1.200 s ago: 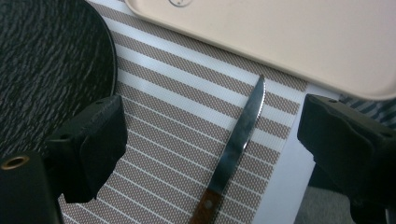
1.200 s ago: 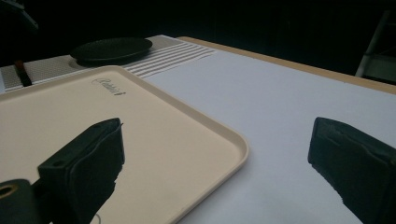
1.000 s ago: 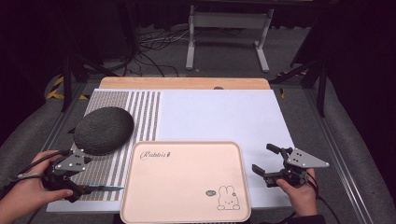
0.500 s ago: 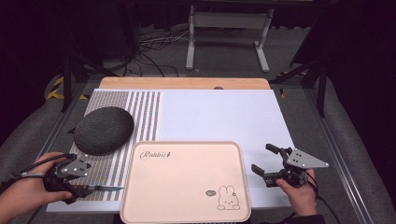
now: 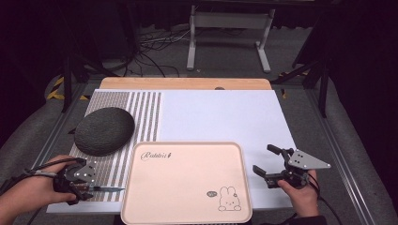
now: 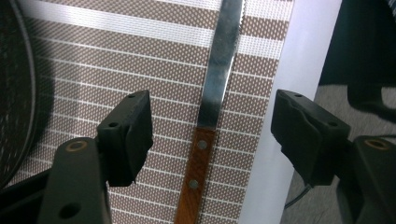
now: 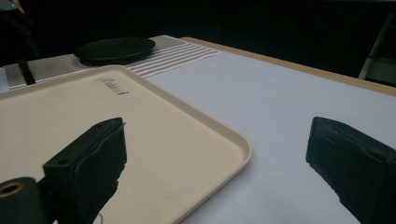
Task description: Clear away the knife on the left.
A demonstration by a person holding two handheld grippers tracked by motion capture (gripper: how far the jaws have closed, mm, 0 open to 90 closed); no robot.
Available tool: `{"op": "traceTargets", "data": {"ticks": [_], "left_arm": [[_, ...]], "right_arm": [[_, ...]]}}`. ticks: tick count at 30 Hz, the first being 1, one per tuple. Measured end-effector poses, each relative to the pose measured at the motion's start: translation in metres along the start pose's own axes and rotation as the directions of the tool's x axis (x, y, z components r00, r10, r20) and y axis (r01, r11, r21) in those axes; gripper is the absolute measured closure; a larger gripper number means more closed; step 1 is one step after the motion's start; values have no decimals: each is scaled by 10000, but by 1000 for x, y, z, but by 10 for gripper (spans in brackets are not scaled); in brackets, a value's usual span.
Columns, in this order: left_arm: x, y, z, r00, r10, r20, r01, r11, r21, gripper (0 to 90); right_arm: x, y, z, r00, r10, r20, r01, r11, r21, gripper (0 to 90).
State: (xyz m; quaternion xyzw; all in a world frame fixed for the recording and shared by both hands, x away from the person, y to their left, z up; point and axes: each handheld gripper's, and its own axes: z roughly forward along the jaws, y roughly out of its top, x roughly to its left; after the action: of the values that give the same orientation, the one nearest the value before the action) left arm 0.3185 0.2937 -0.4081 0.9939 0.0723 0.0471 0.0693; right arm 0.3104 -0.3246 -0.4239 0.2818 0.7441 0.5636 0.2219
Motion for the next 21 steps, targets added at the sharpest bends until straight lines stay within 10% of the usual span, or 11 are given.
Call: {"op": "traceTargets", "data": {"ticks": [12, 21], "left_arm": [[4, 7, 13, 9955, 787, 528, -849, 9880, 1290, 583], [5, 6, 22, 9916, 1260, 277, -1289, 9568, 2606, 767]], "right_arm": [[1, -1, 2, 9998, -19, -180, 22, 9999, 153, 58], [2, -1, 2, 9997, -1, -265, 5, 9999, 168, 59]]}}
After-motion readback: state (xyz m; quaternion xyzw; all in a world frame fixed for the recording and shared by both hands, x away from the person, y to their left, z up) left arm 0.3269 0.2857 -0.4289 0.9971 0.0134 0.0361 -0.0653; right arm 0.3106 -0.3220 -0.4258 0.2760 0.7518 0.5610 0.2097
